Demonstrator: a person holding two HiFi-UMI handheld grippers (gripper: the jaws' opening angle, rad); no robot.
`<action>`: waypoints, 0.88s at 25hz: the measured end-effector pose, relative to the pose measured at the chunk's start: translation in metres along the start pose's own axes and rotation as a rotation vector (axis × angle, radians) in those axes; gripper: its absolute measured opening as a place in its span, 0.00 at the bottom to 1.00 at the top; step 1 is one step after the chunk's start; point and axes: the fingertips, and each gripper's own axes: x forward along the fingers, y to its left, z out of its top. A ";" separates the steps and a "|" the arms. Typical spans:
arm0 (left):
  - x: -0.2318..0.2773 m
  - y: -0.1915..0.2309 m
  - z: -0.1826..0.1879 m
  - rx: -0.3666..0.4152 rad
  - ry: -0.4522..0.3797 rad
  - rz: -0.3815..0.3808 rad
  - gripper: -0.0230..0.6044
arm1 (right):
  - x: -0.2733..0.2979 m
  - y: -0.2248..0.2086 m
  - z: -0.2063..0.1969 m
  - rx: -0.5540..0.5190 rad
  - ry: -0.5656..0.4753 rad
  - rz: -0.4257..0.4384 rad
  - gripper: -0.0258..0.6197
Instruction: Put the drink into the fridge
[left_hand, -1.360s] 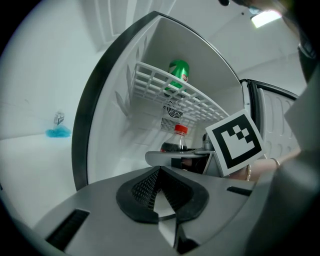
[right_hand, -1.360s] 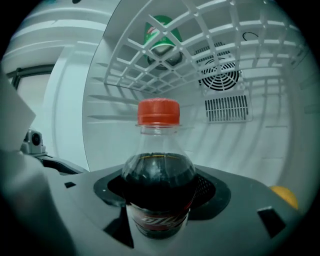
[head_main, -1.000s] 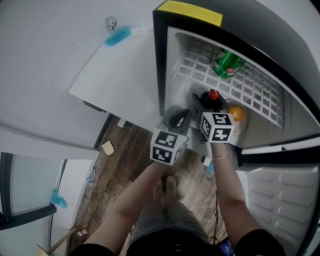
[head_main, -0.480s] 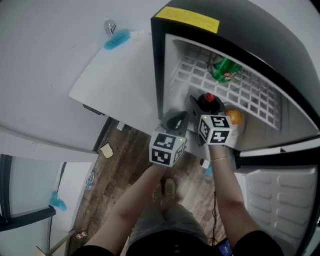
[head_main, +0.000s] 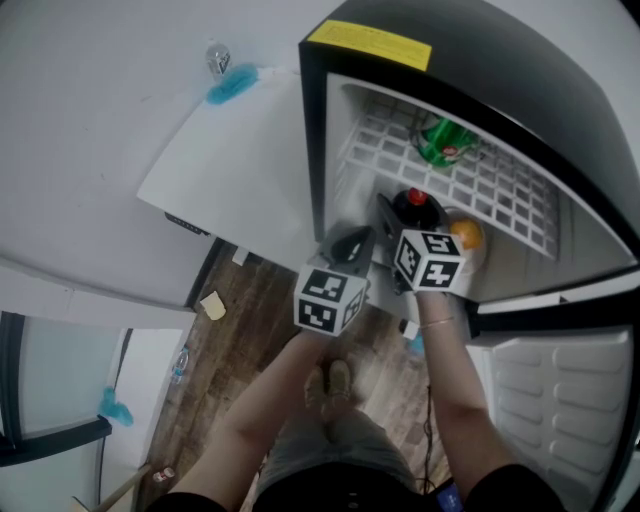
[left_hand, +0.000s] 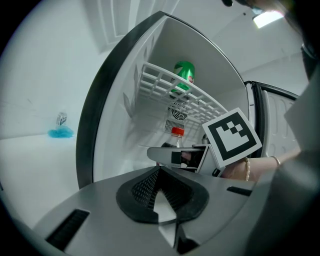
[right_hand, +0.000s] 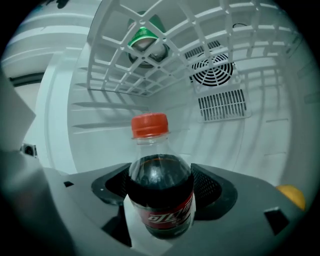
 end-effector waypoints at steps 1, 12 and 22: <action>0.000 0.000 0.000 0.003 0.001 -0.001 0.05 | -0.001 0.001 0.001 -0.004 0.001 0.000 0.58; -0.010 -0.006 0.010 0.039 0.008 -0.003 0.05 | -0.033 0.003 0.007 -0.003 -0.023 -0.046 0.60; -0.029 -0.016 0.028 0.053 -0.023 -0.002 0.05 | -0.074 0.028 0.031 0.008 -0.080 0.019 0.59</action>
